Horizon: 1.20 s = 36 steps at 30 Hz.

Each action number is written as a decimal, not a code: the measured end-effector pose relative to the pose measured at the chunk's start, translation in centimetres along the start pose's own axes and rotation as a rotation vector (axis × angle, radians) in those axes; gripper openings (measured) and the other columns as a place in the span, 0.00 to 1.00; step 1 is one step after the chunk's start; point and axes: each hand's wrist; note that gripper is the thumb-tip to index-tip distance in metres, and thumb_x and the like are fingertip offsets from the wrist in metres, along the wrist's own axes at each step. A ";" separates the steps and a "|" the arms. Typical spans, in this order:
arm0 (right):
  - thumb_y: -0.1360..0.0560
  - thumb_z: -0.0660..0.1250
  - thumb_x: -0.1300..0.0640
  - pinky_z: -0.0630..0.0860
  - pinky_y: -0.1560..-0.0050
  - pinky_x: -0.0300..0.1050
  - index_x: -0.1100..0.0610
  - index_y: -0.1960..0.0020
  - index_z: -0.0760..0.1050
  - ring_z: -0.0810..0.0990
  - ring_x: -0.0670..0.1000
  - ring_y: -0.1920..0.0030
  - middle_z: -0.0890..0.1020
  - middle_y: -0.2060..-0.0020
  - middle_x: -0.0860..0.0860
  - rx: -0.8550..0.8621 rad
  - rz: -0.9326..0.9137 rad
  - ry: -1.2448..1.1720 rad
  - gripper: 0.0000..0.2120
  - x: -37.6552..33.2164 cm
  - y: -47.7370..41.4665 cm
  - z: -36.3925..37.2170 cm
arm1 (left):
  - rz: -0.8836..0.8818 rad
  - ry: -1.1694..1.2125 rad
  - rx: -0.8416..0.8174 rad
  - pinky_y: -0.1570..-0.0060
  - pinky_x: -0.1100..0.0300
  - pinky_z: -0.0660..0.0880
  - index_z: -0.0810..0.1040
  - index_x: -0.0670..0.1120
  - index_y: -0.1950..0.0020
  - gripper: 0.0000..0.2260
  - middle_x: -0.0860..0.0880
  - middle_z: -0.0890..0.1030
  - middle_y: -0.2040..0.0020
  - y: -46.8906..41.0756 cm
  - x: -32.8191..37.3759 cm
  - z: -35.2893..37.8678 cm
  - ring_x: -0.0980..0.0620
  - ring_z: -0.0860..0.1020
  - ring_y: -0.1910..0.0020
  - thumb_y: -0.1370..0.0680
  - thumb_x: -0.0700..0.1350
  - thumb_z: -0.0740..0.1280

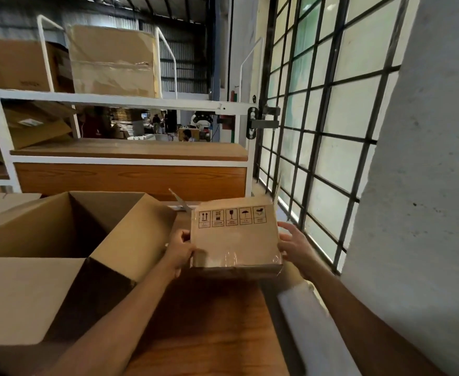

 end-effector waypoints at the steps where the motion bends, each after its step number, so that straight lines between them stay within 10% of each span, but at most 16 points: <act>1: 0.27 0.66 0.71 0.80 0.62 0.39 0.53 0.34 0.67 0.81 0.51 0.48 0.79 0.42 0.56 0.026 0.013 0.027 0.26 1.4 0.2 0.3 | 0.003 -0.026 0.036 0.56 0.58 0.76 0.74 0.45 0.47 0.12 0.45 0.79 0.47 0.3 -1.4 0.4 0.45 0.77 0.44 0.26 0.32 0.68; 5: 0.27 0.65 0.68 0.81 0.57 0.46 0.50 0.33 0.63 0.80 0.51 0.49 0.79 0.45 0.52 0.243 0.093 0.154 0.26 6.0 1.3 0.8 | -0.073 -0.071 0.112 0.60 0.58 0.71 0.75 0.44 0.55 0.05 0.44 0.80 0.54 1.6 -4.9 2.9 0.45 0.77 0.50 0.25 0.34 0.66; 10: 0.23 0.64 0.58 0.79 0.50 0.54 0.49 0.37 0.64 0.77 0.54 0.47 0.76 0.50 0.49 0.328 0.221 0.282 0.17 8.6 2.7 0.8 | -0.211 -0.109 0.142 0.48 0.51 0.75 0.73 0.42 0.36 0.17 0.43 0.78 0.39 2.3 -6.9 5.5 0.43 0.76 0.43 0.24 0.43 0.65; 15: 0.21 0.60 0.53 0.79 0.46 0.56 0.51 0.41 0.76 0.78 0.54 0.46 0.80 0.49 0.51 0.289 0.249 0.469 0.11 11.9 2.9 0.6 | -0.311 -0.367 0.082 0.70 0.57 0.76 0.77 0.39 0.46 0.11 0.43 0.81 0.56 3.9 -8.6 5.3 0.45 0.81 0.61 0.23 0.46 0.66; 19: 0.28 0.71 0.50 0.79 0.42 0.57 0.51 0.53 0.78 0.79 0.55 0.43 0.81 0.47 0.55 0.269 0.390 0.457 0.07 17.1 1.4 -0.5 | -0.396 -0.327 0.043 0.75 0.59 0.75 0.75 0.40 0.44 0.11 0.41 0.81 0.52 5.0 -10.4 4.7 0.41 0.83 0.55 0.23 0.45 0.65; 24: 0.25 0.67 0.46 0.78 0.59 0.46 0.57 0.54 0.79 0.79 0.53 0.59 0.81 0.60 0.53 0.455 0.304 0.770 0.13 13.1 4.6 0.6 | -0.407 -0.670 -0.238 0.74 0.60 0.77 0.78 0.40 0.51 0.06 0.43 0.84 0.60 8.4 -10.5 4.0 0.49 0.83 0.67 0.23 0.42 0.64; 27: 0.23 0.63 0.45 0.75 0.60 0.46 0.55 0.59 0.76 0.78 0.52 0.60 0.79 0.61 0.52 0.404 0.221 0.872 0.15 10.9 5.5 1.2 | -0.219 -0.760 -0.367 0.71 0.63 0.77 0.79 0.44 0.54 0.03 0.47 0.84 0.62 9.9 -9.7 4.8 0.52 0.83 0.67 0.23 0.41 0.66; 33: 0.24 0.69 0.52 0.74 0.58 0.46 0.56 0.60 0.81 0.79 0.51 0.57 0.81 0.59 0.50 0.384 -0.174 0.697 0.10 8.4 5.1 2.9 | 0.553 -0.644 0.105 0.63 0.68 0.69 0.75 0.48 0.56 0.03 0.53 0.77 0.60 9.4 -4.5 6.7 0.57 0.75 0.61 0.23 0.41 0.65; 36: 0.25 0.68 0.51 0.75 0.46 0.50 0.54 0.51 0.81 0.74 0.52 0.41 0.78 0.43 0.50 0.356 -0.157 0.696 0.08 7.8 4.1 2.9 | 0.467 -0.691 0.193 0.49 0.60 0.70 0.74 0.46 0.44 0.08 0.48 0.75 0.46 5.8 -4.1 6.7 0.51 0.72 0.45 0.21 0.46 0.62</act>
Point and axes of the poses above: each hand's wrist, its own y-axis away from the middle knuckle, its own z-axis out of the palm, x = y × z
